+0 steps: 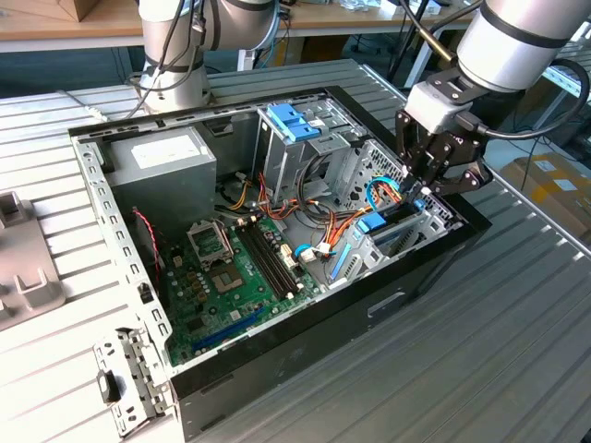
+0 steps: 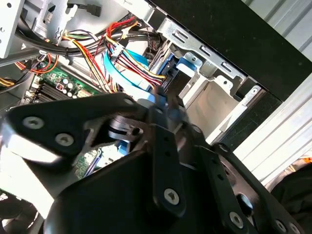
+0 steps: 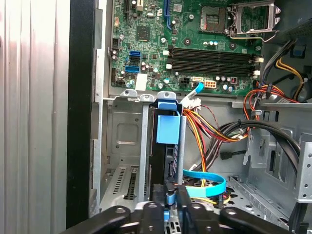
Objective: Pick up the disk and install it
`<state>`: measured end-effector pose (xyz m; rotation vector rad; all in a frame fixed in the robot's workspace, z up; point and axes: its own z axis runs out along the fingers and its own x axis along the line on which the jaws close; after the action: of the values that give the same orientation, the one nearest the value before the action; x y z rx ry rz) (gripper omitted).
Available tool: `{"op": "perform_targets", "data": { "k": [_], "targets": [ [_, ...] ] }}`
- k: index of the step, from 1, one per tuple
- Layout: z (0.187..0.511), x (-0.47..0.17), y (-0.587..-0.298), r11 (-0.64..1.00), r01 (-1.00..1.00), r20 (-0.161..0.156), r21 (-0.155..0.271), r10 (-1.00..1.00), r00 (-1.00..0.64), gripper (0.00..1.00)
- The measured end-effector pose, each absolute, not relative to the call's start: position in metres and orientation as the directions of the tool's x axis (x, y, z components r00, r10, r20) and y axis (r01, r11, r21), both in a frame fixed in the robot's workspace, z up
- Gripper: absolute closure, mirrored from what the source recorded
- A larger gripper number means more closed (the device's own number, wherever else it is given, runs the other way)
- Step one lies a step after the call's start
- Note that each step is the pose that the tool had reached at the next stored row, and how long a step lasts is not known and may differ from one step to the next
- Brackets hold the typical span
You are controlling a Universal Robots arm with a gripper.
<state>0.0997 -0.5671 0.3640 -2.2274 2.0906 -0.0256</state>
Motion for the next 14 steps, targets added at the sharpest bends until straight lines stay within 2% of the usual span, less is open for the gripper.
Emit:
{"op": "perform_targets", "data": {
  "k": [2, 14],
  "targets": [
    [0.364, 0.1, -0.567, -0.061, -0.995, -0.047, -0.075, -0.997, 0.065, 0.84],
    [0.363, 0.087, -0.567, -0.061, -0.995, -0.047, -0.075, -0.997, 0.065, 0.84]
  ]
}}
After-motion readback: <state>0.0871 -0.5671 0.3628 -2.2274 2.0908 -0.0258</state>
